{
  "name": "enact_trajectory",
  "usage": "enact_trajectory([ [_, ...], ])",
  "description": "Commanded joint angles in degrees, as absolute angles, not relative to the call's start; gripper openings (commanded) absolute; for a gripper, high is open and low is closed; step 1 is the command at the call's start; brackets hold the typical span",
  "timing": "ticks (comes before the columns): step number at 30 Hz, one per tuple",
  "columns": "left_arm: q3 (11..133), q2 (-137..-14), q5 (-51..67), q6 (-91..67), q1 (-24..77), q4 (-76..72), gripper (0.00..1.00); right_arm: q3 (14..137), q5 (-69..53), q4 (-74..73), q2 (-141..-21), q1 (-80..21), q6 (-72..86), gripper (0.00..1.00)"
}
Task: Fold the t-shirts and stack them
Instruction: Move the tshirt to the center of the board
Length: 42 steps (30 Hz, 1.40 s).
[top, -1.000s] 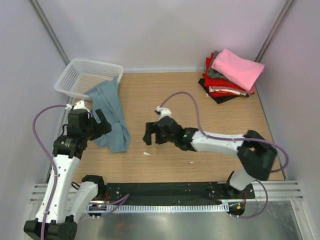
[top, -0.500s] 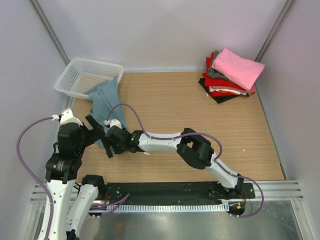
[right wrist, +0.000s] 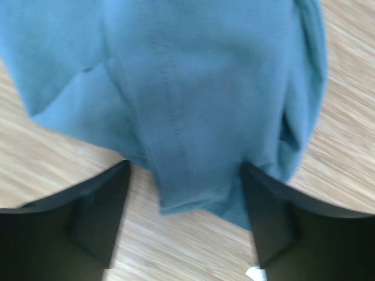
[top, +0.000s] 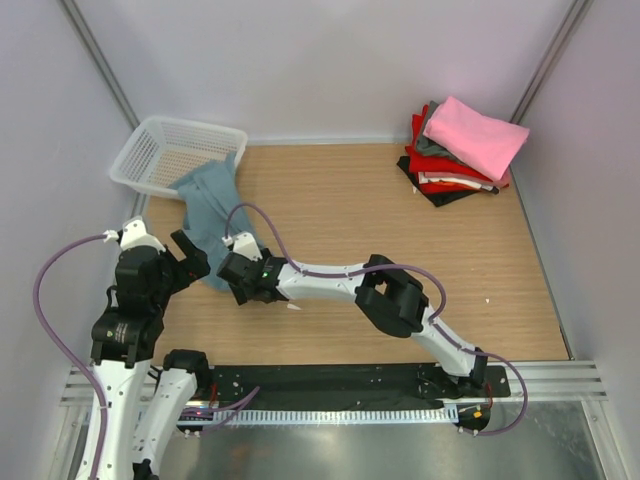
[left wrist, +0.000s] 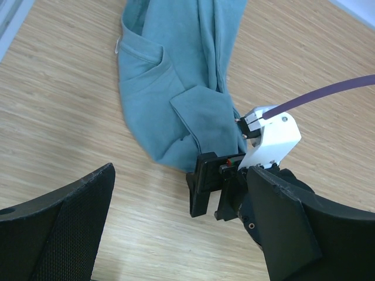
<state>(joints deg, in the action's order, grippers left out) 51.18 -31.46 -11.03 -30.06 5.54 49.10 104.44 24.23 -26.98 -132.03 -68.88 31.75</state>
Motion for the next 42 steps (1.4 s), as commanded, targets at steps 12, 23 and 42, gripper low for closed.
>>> enact_trajectory([
  [12,51.2,-32.0,-12.6,-30.7,5.4,47.4,0.94,77.8,43.2,-34.4,-108.9,-63.9,33.7,0.01],
  [23,51.1,-33.3,-11.6,-30.4,5.4,47.3,0.93,57.1,45.2,-49.7,-82.6,-56.0,47.4,0.79],
  [42,67.1,-75.2,-15.9,-36.2,0.2,37.0,0.99,59.4,34.7,-33.7,-81.8,-55.6,36.2,1.00],
])
